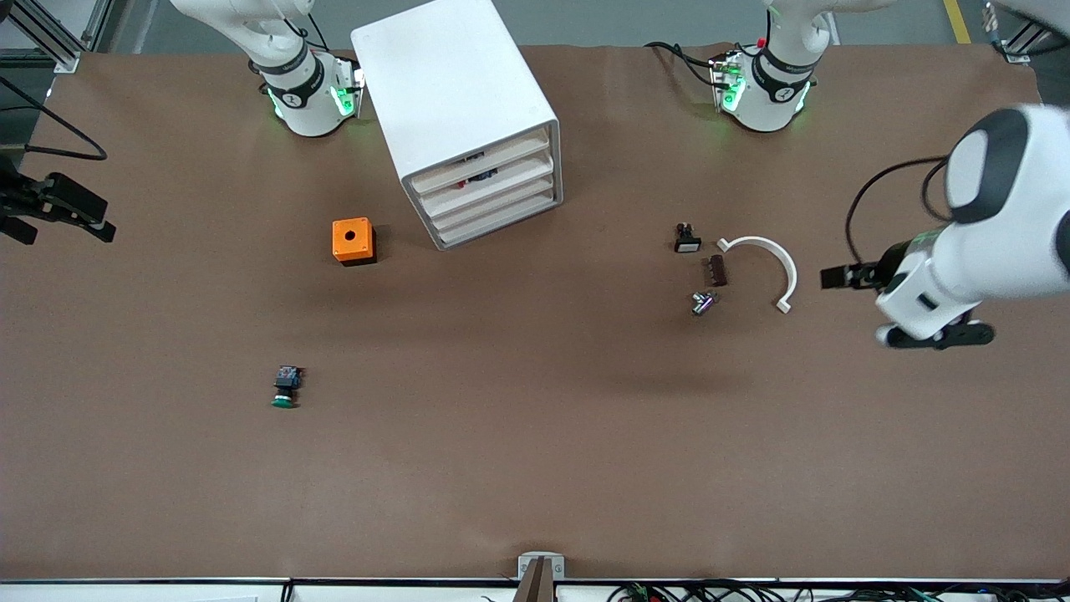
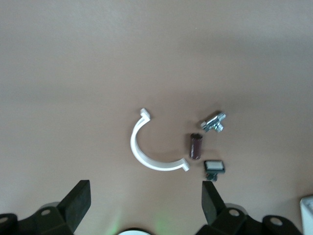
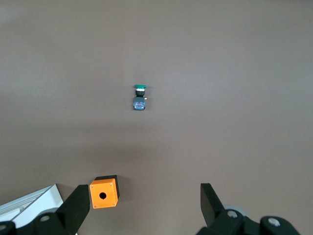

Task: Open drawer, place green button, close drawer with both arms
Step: 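Reach the right gripper to the green button while the left gripper nears the drawer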

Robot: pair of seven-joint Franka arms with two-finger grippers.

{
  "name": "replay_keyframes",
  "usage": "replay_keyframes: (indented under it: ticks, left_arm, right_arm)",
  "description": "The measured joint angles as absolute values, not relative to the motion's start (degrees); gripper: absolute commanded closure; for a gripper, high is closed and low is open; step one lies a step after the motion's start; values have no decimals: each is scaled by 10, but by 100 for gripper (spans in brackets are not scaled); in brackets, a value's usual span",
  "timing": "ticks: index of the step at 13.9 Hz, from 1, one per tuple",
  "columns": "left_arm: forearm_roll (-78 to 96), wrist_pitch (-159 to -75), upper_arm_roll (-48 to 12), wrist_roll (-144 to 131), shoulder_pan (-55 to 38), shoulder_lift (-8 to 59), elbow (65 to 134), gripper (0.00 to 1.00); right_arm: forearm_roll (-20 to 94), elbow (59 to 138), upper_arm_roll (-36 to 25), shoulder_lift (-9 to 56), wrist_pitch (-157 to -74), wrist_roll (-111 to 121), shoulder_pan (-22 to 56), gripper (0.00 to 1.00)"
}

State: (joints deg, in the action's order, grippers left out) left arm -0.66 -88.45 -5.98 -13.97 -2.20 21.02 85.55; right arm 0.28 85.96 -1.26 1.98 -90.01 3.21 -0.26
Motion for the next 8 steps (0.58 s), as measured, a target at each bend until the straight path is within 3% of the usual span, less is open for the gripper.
replay_keyframes:
  ticks: [4, 8]
  left_arm:
    - [14, -908, -64, -300, -37, 307, 832, 0]
    - [82, -909, -68, -515, -64, 348, 825, 0]
  right_arm:
    - [3, 865, -10, 82, -918, 32, 14, 0]
    - [3, 866, -13, 152, -947, 32, 13, 0]
